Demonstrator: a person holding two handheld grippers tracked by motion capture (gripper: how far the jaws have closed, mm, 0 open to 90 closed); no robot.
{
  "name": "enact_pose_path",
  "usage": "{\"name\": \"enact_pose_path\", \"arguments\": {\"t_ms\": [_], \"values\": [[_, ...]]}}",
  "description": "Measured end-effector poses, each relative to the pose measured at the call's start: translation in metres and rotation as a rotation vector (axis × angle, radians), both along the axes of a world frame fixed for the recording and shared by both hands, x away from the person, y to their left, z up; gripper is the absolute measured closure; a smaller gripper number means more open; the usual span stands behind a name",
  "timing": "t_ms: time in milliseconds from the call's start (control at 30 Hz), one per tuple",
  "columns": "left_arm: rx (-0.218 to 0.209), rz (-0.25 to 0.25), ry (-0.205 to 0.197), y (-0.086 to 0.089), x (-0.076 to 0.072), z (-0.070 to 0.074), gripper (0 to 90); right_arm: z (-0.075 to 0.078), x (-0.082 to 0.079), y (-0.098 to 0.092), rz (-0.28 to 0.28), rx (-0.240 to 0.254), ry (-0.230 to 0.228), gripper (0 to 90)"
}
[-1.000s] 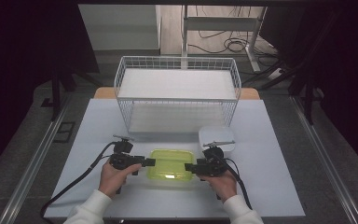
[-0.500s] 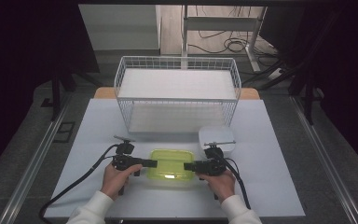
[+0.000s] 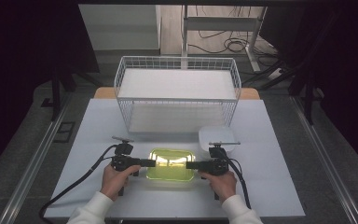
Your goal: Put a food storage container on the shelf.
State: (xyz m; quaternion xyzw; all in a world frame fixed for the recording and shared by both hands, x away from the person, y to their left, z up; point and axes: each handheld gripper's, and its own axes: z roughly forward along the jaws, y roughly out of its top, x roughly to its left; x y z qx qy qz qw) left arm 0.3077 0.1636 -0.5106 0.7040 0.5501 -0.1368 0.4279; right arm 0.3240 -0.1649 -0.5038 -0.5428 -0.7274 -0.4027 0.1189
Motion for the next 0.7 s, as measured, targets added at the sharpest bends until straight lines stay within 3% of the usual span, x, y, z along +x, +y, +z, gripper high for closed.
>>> {"name": "enact_pose_path", "arguments": {"t_ms": [300, 333, 700], "values": [[0.005, 0.01, -0.021, 0.0, -0.004, 0.003, 74.5, 0.003, -0.002, 0.0, 0.006, -0.017, -0.029, 72.2], [-0.002, 0.011, -0.026, 0.0, -0.005, 0.004, 75.0, 0.005, -0.003, -0.001, 0.013, -0.02, -0.053, 73.5], [-0.026, 0.019, -0.07, 0.002, -0.01, 0.014, 74.9, 0.018, -0.008, -0.002, 0.044, -0.014, -0.136, 75.0]]}}
